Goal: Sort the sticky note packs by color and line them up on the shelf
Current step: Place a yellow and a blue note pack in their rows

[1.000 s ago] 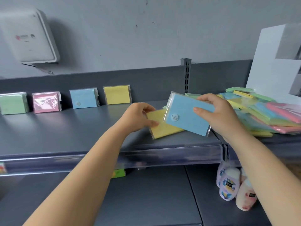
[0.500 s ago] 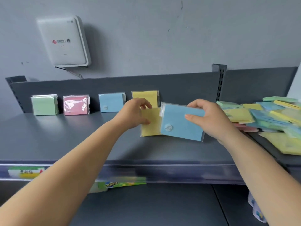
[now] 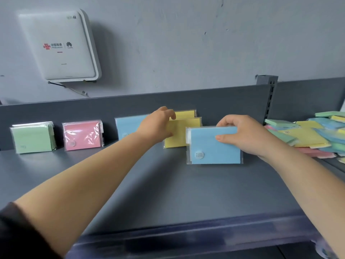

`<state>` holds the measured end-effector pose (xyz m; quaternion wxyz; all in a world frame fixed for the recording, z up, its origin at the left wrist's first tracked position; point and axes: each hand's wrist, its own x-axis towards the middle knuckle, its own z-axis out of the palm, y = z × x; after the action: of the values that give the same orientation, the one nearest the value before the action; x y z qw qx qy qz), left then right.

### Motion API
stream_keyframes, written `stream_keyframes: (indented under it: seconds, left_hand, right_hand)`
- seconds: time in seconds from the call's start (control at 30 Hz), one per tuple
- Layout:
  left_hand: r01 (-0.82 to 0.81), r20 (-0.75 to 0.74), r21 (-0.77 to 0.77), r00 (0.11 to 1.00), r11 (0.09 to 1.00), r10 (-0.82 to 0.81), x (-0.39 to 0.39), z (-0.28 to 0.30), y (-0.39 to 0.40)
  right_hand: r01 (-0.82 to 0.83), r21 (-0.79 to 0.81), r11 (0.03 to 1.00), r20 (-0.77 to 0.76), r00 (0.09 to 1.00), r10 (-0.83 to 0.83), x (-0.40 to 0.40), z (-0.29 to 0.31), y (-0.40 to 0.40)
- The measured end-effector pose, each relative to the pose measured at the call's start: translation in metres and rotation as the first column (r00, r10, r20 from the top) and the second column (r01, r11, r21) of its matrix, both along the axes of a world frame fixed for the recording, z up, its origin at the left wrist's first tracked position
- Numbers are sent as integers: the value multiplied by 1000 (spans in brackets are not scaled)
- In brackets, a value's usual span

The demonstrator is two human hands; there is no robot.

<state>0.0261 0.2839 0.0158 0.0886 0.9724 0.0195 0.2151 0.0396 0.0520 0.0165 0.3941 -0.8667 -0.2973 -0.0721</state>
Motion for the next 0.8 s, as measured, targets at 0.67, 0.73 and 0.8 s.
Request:
stream_keyframes:
  seconds: [0.67, 0.73, 0.8]
  left_hand:
    - [-170, 140, 262, 981, 950, 137, 48, -15, 27]
    - [-167, 145, 206, 980, 964, 139, 40, -7, 26]
    - [-148, 158, 88, 978, 985, 133, 26, 3, 27]
  right_hand:
    - [33, 69, 997, 20, 999, -34, 0, -14, 14]
    - [12, 87, 996, 7, 1000, -13, 2, -14, 15]
    - [-18, 100, 995, -8, 1000, 19, 4, -14, 16]
